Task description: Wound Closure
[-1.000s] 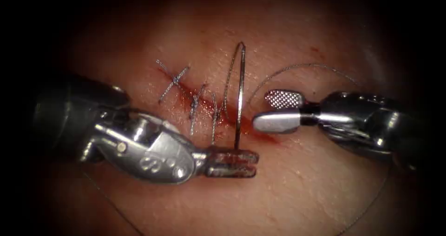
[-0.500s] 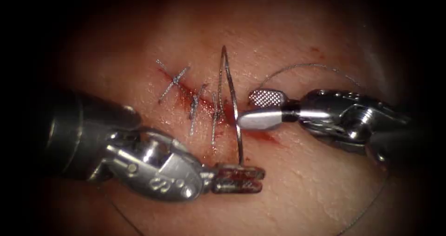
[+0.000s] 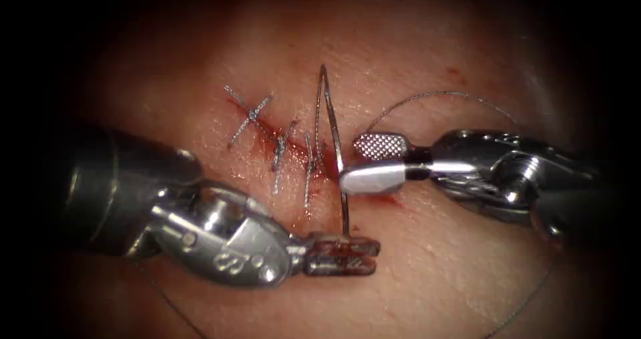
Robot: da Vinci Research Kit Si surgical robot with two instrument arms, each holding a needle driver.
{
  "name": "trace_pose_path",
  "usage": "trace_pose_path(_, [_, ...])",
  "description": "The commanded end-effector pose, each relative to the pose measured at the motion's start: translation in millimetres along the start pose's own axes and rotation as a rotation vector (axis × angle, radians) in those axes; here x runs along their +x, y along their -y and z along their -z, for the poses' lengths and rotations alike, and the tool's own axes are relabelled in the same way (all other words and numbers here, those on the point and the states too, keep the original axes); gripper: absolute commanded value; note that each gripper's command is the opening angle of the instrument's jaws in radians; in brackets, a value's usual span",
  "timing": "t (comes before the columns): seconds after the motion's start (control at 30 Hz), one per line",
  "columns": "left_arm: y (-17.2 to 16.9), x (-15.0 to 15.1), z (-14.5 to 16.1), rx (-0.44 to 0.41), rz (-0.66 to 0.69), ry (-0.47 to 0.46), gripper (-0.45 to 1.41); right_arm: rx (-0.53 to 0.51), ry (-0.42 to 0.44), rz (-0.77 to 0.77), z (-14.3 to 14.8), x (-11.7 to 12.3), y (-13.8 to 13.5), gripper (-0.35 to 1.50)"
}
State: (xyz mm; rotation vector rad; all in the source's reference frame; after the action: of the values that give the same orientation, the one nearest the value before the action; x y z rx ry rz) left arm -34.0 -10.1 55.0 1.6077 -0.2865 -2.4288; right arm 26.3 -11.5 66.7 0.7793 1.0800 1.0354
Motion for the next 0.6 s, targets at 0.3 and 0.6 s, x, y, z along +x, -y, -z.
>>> trace_pose_path(0.3, [-0.6,0.0,-0.8,-0.002,-0.017,-0.005,-0.45,-0.005,0.048,0.003,-1.6,0.0,-0.2,0.73])
trace_pose_path(0.6, [-0.7,0.0,-1.0,-0.003,-0.036,-0.008,-0.45,0.023,0.114,0.013,-4.1,0.8,0.1,0.22])
